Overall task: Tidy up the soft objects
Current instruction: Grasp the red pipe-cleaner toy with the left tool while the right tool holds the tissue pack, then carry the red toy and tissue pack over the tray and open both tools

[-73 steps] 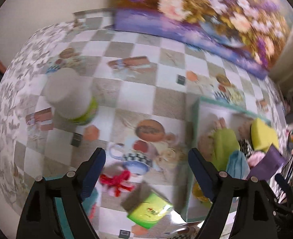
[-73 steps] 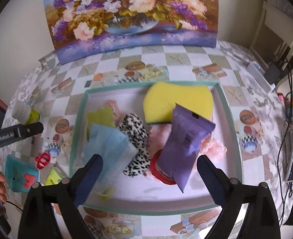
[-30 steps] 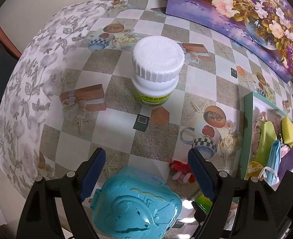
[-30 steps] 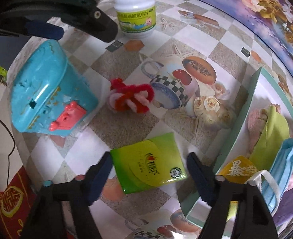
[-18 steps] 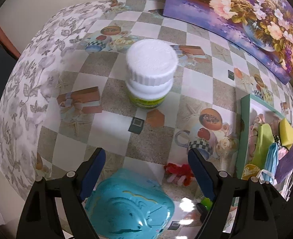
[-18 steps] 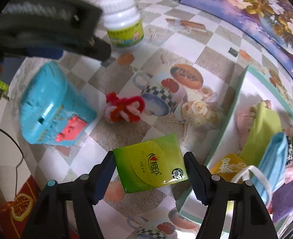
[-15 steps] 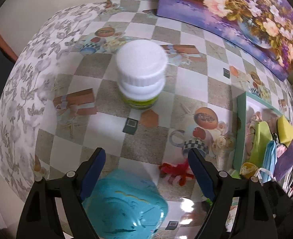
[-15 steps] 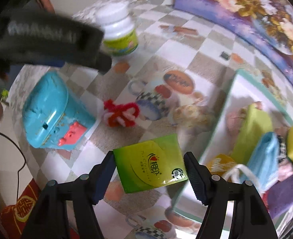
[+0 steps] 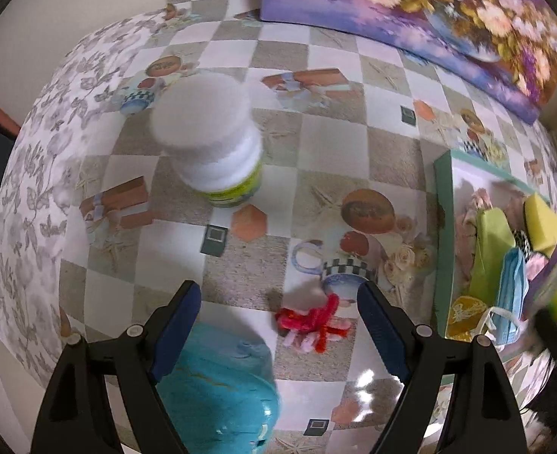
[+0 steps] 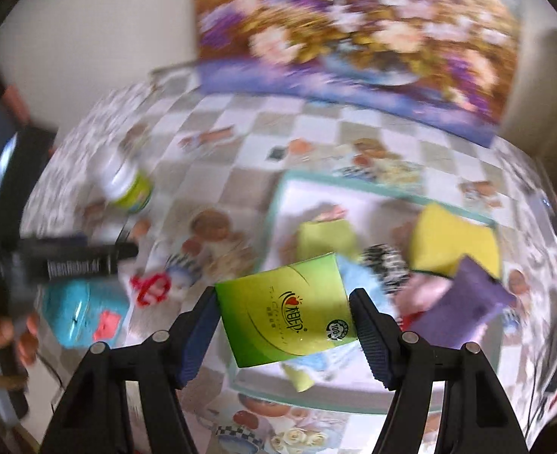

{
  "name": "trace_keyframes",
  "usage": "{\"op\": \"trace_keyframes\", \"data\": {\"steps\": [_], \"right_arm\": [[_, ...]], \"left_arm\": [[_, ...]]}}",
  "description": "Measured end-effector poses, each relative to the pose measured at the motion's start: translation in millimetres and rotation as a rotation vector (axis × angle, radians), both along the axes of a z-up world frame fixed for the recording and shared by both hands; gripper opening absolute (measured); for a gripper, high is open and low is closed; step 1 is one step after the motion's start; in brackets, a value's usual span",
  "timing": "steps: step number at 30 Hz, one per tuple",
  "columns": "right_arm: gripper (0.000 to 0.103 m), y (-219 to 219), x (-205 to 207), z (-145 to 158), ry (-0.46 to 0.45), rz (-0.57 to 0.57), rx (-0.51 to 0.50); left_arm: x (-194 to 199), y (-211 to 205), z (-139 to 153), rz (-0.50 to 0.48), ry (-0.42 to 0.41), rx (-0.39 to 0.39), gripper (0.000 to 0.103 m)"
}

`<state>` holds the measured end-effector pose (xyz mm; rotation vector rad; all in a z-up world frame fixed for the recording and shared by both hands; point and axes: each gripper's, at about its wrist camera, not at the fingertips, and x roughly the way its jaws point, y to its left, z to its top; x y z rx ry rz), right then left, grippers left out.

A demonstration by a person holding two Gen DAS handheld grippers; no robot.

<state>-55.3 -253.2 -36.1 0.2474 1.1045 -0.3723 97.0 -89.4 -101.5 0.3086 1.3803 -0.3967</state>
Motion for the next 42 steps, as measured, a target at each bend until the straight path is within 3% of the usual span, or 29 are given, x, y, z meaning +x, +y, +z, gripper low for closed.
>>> {"op": "trace_keyframes", "data": {"steps": [3,7,12,16,20,23,25,33,42], "right_arm": [[0.072,-10.4,-7.1,9.2,-0.034,-0.064,0.002],[0.072,-15.3,-11.0,6.8,-0.036,-0.069,0.007],[0.072,-19.0,-15.3,7.6,-0.049,-0.072,0.011],[0.072,-24.3,-18.4,8.6,-0.063,-0.082,0.021],[0.072,-30.0,-18.9,8.3,-0.063,-0.084,0.028],[0.072,-35.8,-19.9,9.4,-0.068,-0.091,0.031],[0.072,-39.4,-21.9,10.8,-0.075,-0.099,0.036],[0.072,-54.9,-31.1,13.2,-0.093,-0.136,0.059],[0.072,-70.2,-48.5,4.2,-0.071,-0.175,0.075]], "left_arm": [[-9.1,-21.1,-2.5,-0.076,-0.005,0.033,0.085],[-18.4,-39.0,-14.3,-0.162,0.055,0.043,0.085],[-24.8,-53.1,-40.1,-0.252,0.111,0.158,0.084],[-30.9,-64.5,-52.6,-0.334,0.080,0.298,0.074],[-36.4,-70.3,-62.6,-0.388,0.083,0.361,0.069],[-37.4,-70.2,-63.8,-0.375,0.088,0.333,0.061],[-37.2,-69.2,-61.9,-0.363,0.090,0.307,0.049],[-47.2,-50.5,-52.8,-0.296,0.097,0.202,0.049],[-83.9,-50.2,5.5,-0.229,0.036,-0.035,0.049]]}}
